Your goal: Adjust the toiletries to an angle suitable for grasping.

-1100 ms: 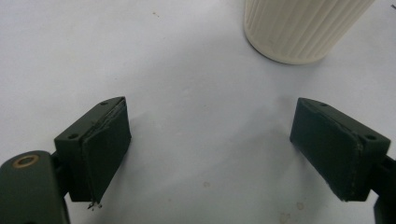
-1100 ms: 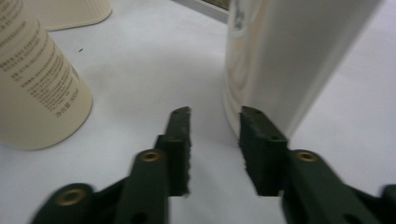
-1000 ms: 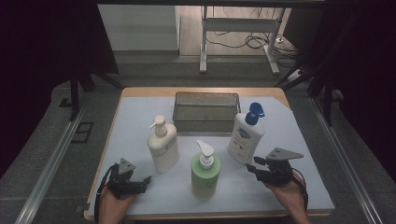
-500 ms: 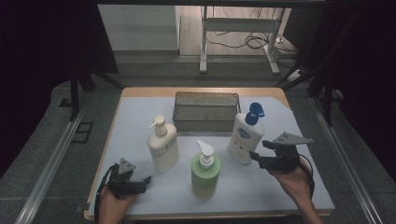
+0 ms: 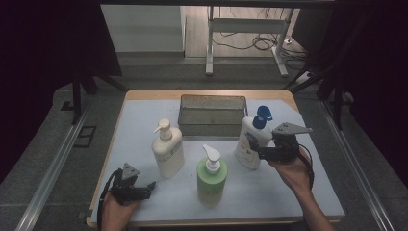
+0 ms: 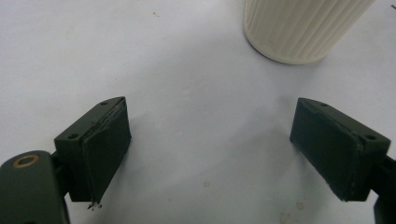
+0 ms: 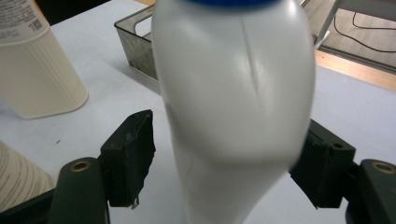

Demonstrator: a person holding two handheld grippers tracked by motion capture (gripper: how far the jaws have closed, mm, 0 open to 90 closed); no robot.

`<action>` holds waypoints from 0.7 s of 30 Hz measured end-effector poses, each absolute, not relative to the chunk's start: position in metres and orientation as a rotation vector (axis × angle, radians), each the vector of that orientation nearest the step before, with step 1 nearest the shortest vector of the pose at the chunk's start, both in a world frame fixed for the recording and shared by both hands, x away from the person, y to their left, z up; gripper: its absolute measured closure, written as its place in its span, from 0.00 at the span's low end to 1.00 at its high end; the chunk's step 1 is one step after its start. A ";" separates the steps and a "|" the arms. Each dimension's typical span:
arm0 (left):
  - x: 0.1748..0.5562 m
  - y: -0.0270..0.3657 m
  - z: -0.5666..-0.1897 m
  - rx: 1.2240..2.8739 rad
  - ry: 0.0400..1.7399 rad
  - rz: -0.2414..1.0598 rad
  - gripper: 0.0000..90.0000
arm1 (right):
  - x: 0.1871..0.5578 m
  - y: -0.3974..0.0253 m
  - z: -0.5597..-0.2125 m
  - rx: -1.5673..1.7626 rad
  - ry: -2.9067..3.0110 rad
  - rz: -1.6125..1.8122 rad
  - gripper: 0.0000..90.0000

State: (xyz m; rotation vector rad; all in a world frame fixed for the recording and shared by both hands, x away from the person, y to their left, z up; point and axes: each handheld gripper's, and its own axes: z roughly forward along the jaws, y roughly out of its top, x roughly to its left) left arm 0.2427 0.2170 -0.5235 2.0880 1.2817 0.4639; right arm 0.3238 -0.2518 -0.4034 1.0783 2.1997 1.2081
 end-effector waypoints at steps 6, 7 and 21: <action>0.243 0.217 -0.524 2.090 1.278 0.465 0.14 | 0.331 -0.246 -0.401 1.076 2.189 1.211 0.31; 0.243 0.217 -0.524 2.090 1.278 0.465 0.14 | 0.331 -0.246 -0.401 1.076 2.189 1.211 0.31; 0.243 0.217 -0.524 2.090 1.279 0.464 0.14 | 0.341 -0.236 -0.401 1.046 2.191 1.197 0.37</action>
